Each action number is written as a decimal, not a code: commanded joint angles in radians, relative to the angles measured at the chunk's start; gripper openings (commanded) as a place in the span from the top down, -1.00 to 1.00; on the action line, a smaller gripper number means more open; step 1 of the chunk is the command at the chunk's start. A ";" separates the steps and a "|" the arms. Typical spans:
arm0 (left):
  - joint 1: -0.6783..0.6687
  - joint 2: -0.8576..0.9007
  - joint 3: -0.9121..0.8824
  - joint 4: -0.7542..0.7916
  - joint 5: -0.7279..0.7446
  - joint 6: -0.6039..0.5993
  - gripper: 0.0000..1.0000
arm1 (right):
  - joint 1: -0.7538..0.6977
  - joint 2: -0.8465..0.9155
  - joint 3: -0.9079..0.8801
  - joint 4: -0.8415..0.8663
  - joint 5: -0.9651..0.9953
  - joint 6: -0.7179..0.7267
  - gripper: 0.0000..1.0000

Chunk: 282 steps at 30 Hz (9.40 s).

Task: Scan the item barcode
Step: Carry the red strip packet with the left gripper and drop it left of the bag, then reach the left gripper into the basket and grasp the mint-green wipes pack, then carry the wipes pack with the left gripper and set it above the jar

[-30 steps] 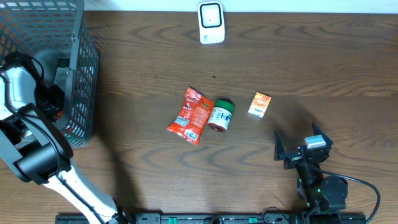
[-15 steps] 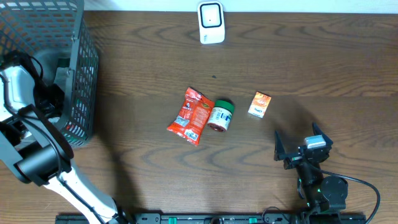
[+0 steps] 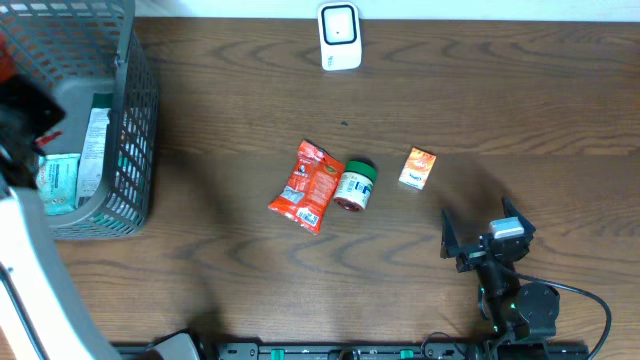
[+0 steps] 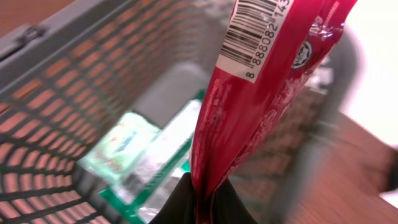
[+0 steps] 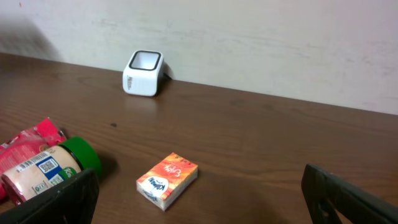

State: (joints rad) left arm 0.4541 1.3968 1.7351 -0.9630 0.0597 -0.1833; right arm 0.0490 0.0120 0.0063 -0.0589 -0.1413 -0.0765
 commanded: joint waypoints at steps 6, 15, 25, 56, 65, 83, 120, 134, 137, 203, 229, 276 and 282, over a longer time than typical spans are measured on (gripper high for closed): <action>-0.372 -0.065 -0.031 -0.095 0.016 -0.037 0.86 | -0.011 -0.004 -0.001 -0.004 0.002 0.009 -0.98; -0.672 0.142 -0.252 -0.089 -0.034 -0.111 0.85 | -0.011 -0.004 -0.001 -0.004 0.002 0.009 -0.99; -0.761 0.526 -0.320 0.063 -0.034 -0.138 0.86 | -0.011 -0.004 -0.001 -0.004 0.002 0.009 -0.99; -0.500 0.064 -0.082 0.037 -0.312 0.016 -0.76 | -0.011 -0.004 -0.001 -0.004 0.002 0.009 -0.99; -0.053 0.099 -0.092 0.075 -0.315 0.097 -0.82 | -0.011 -0.004 -0.001 -0.004 0.002 0.009 -0.99; 0.080 0.624 -0.096 0.126 -0.315 0.227 -0.86 | -0.011 -0.004 -0.001 -0.004 0.002 0.009 -0.99; 0.157 0.603 -0.038 0.129 -0.205 0.128 0.86 | -0.011 -0.004 -0.001 -0.004 0.002 0.009 -0.99; 0.155 -0.060 -0.038 0.172 0.138 0.050 0.85 | -0.011 -0.004 -0.001 -0.004 0.002 0.009 -0.98; 0.155 -0.158 -0.038 0.156 0.229 0.045 0.86 | -0.011 -0.004 -0.001 -0.004 0.002 0.009 -0.99; 0.101 0.560 0.009 -0.133 -0.016 0.084 -0.50 | -0.011 -0.004 -0.001 -0.004 0.002 0.009 -0.99; -0.007 0.531 -0.505 0.256 -0.150 0.046 -0.26 | -0.011 -0.004 -0.001 -0.004 0.002 0.009 -0.99; -0.320 -0.074 -0.468 0.381 1.213 -0.080 0.85 | -0.011 -0.004 -0.001 -0.004 0.002 0.009 -0.99; -0.493 0.169 -0.468 0.387 1.205 -0.007 0.86 | -0.011 -0.004 -0.001 -0.004 0.002 0.009 -0.99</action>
State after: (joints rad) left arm 0.0296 1.4719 1.2537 -0.5781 1.2121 -0.2649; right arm 0.0490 0.0120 0.0063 -0.0589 -0.1410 -0.0765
